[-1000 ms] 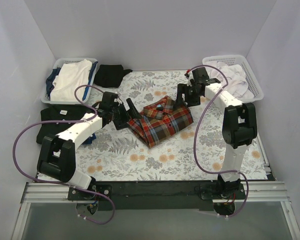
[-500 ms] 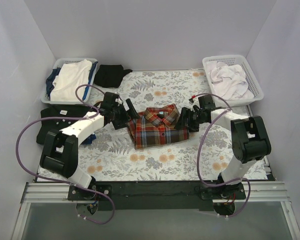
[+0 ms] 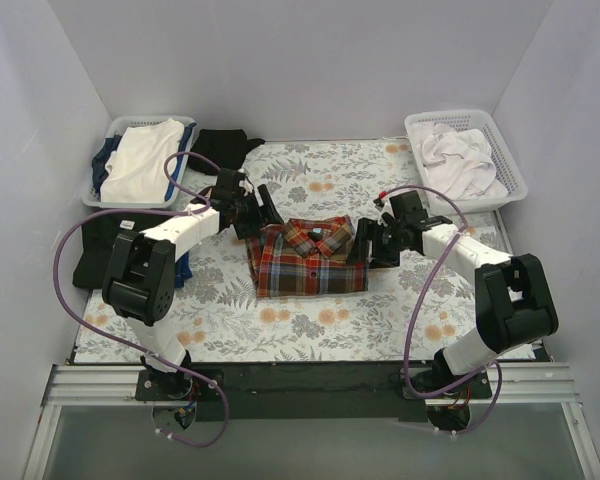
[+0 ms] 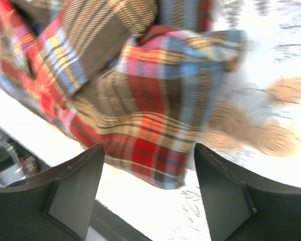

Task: Fold and stack the long sleeve shirts
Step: Fold the shirt

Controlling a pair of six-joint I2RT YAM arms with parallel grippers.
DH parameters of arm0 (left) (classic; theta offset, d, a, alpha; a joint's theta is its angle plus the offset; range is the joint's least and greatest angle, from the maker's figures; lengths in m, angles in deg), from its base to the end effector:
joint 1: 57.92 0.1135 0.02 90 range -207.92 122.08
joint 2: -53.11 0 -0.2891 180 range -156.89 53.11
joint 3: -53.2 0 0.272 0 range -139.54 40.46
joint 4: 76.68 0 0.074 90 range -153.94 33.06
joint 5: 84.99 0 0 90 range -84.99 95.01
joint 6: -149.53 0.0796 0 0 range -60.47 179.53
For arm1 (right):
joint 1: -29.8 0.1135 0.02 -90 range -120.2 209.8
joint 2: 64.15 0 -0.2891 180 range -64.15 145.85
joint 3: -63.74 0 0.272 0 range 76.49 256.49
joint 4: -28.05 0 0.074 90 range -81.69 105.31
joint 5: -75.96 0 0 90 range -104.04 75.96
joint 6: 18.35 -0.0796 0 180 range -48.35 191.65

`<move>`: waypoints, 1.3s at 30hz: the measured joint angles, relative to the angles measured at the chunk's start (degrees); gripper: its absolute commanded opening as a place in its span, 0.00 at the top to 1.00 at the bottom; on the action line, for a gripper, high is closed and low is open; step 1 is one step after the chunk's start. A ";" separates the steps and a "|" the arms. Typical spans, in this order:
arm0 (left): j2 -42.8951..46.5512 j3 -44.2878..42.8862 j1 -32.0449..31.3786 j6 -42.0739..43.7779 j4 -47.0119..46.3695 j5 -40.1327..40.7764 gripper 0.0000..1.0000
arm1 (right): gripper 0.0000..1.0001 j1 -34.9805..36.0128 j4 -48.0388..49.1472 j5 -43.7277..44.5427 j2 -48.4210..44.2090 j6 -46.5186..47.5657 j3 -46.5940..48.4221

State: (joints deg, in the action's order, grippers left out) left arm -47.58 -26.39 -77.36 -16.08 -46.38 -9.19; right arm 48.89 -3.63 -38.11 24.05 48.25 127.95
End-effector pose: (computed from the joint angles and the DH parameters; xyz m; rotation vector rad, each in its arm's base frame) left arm 0.3912 -0.1588 0.1815 -1.1728 2.4491 -0.9289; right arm 0.3127 0.1426 0.1707 -0.0738 2.6212 0.8128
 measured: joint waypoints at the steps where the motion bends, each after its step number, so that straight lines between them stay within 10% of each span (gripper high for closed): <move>1: -0.15 -0.13 0.00 0.22 -0.04 -0.02 0.32 | 0.17 0.00 -1.01 1.75 -0.20 0.24 0.52; 15: -0.26 -0.15 0.00 0.87 0.00 -1.33 0.53 | 0.27 -1.51 -2.10 10.80 5.70 2.73 10.93; 25: -0.26 0.26 0.04 1.18 -0.04 -1.81 1.00 | 0.86 -2.21 0.22 5.25 12.09 2.23 11.52; 39: 1.11 1.18 0.11 1.25 0.52 -2.14 1.00 | 0.99 -2.21 0.28 4.46 8.52 2.62 12.39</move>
State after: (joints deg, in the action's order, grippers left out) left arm -46.46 -25.21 -77.25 -14.83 -45.85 -11.33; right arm 46.69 -3.35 -33.65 32.58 50.87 140.34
